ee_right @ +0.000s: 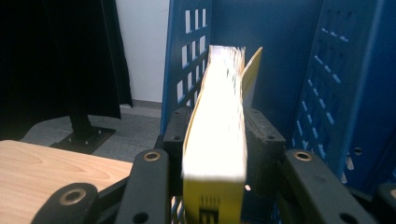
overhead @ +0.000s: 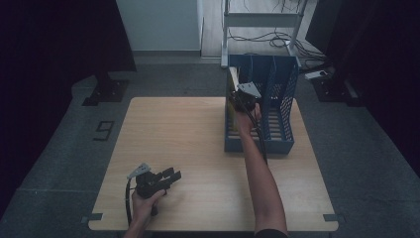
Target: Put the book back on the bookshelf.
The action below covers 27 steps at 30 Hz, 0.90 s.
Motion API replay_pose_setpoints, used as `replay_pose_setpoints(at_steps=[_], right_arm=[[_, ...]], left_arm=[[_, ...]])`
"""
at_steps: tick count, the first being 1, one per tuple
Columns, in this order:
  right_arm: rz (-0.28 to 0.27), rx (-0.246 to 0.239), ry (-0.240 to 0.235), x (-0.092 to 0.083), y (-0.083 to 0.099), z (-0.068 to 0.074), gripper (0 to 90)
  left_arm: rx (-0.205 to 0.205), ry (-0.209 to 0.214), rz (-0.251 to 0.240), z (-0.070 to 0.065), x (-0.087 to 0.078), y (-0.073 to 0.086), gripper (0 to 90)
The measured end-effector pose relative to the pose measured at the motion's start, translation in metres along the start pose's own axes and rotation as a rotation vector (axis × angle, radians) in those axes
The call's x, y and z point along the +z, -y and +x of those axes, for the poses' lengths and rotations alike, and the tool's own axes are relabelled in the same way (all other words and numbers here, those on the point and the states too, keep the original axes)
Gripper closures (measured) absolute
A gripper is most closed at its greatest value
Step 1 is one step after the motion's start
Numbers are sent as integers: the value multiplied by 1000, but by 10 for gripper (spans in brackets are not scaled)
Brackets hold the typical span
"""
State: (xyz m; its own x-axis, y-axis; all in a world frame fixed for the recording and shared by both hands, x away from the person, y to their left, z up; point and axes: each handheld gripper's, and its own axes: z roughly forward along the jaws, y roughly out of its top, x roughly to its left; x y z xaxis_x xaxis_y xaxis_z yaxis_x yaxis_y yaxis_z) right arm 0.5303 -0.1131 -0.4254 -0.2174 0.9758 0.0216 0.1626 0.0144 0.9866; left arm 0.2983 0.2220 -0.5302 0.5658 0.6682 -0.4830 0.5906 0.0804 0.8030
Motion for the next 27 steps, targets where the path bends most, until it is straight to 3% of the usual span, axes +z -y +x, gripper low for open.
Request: replay_pose_setpoints(at_steps=[6,12,27], right_arm=[[-6,-2,-11,-12,1,-3,649],[-20,19,-64,-20,-1,-5,649],[-34,12,-161,-34,0,9,641]], left_arm=[[10,5,6,-3,2,0,501],[14,8,11,-5,4,1,501],[24,9,23,-9,7,2,501]])
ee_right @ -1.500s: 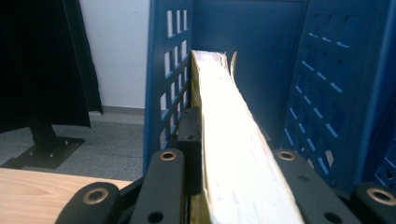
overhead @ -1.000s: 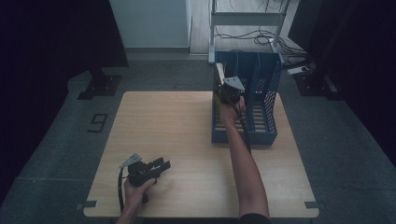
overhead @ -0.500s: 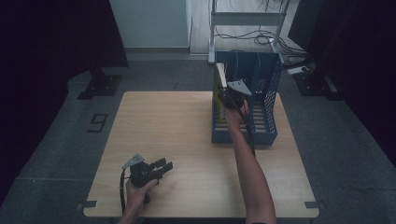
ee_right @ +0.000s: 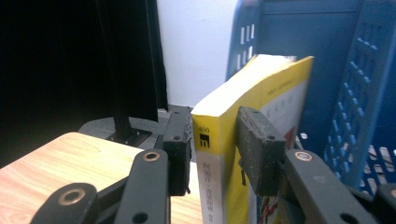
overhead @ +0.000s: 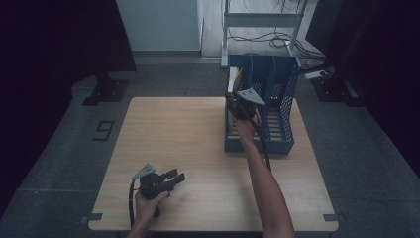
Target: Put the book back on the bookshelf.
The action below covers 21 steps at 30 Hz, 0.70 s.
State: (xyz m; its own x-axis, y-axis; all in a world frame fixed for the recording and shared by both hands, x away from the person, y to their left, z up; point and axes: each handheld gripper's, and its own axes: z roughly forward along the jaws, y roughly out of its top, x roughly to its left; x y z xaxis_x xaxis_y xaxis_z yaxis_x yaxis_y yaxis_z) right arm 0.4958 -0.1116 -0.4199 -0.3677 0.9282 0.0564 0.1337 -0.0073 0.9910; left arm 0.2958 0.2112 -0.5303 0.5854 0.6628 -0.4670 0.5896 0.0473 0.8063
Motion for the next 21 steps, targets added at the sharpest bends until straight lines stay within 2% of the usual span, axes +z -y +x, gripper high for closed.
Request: replay_pose_setpoints(at_steps=[9,21], right_arm=[[17,-2,-2,1,3,4,608],[31,-15,7,0,5,1,548]], left_arm=[[3,1,5,-1,1,1,500],[2,-2,7,-1,2,1,499]])
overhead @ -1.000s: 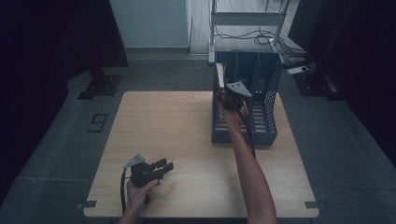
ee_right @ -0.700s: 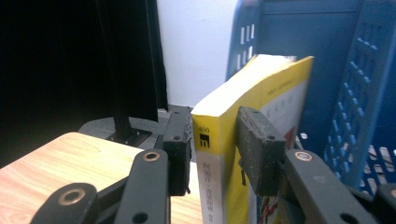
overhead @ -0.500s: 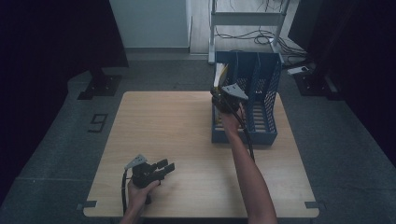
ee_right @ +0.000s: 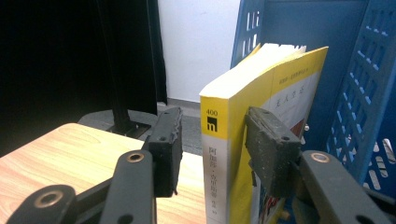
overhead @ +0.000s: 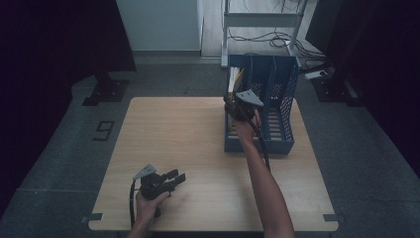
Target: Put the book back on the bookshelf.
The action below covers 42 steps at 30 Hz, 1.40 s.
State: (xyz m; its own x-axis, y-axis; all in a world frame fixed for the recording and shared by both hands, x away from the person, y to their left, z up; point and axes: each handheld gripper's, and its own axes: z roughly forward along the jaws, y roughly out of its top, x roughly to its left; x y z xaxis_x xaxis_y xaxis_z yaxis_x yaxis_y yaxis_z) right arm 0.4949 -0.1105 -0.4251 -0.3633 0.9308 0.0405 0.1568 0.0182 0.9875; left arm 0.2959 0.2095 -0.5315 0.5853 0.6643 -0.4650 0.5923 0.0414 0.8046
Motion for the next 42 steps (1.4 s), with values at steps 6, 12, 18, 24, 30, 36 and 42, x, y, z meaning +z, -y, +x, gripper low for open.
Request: replay_pose_setpoints(at_steps=[6,12,18,24,30,36,42], right_arm=[[4,2,6,0,2,-2,537],[7,4,13,-2,4,-4,507],[12,-1,17,-5,3,-5,480],[6,-12,22,-9,3,-6,468],[14,-11,20,-12,6,-8,452],[25,-14,10,-16,10,-10,432],[31,-24,1,-20,12,-10,422]], left_arm=[[-1,0,2,0,0,0,499],[0,0,3,0,1,0,499],[2,2,4,-1,2,1,499],[3,0,6,-1,2,1,499],[5,0,7,-2,2,1,499],[8,0,11,-2,3,1,499],[4,-1,8,-2,3,1,499]])
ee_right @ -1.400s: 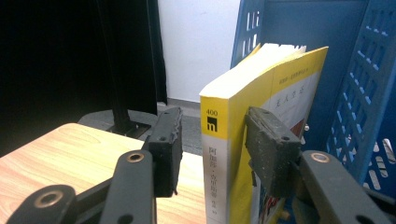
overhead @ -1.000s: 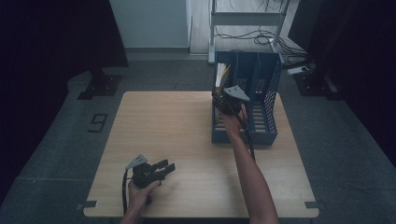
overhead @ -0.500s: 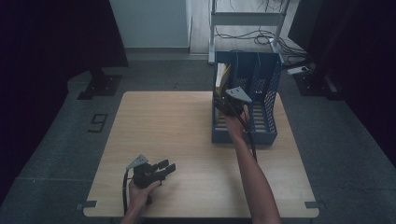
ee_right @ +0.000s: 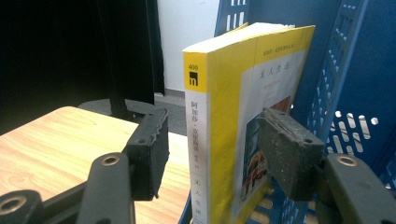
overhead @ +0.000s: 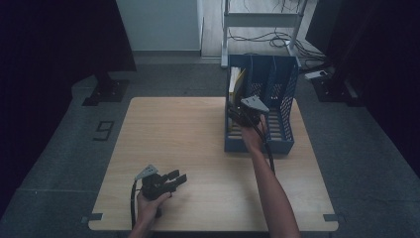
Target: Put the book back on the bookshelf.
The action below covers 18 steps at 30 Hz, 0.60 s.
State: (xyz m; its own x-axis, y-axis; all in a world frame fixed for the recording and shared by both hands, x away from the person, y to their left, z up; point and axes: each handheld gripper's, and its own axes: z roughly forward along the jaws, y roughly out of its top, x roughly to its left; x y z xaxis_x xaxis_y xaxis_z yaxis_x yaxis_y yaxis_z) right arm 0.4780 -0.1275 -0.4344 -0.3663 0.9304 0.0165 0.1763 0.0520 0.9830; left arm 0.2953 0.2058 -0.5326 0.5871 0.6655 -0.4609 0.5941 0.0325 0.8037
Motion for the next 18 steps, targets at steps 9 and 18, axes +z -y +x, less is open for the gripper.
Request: replay_pose_setpoints(at_steps=[9,18], right_arm=[[7,-2,-8,-5,2,-3,413],[19,2,-9,-8,6,-5,409]], left_arm=[[2,-1,2,0,1,0,498],[2,-2,8,0,1,1,498]])
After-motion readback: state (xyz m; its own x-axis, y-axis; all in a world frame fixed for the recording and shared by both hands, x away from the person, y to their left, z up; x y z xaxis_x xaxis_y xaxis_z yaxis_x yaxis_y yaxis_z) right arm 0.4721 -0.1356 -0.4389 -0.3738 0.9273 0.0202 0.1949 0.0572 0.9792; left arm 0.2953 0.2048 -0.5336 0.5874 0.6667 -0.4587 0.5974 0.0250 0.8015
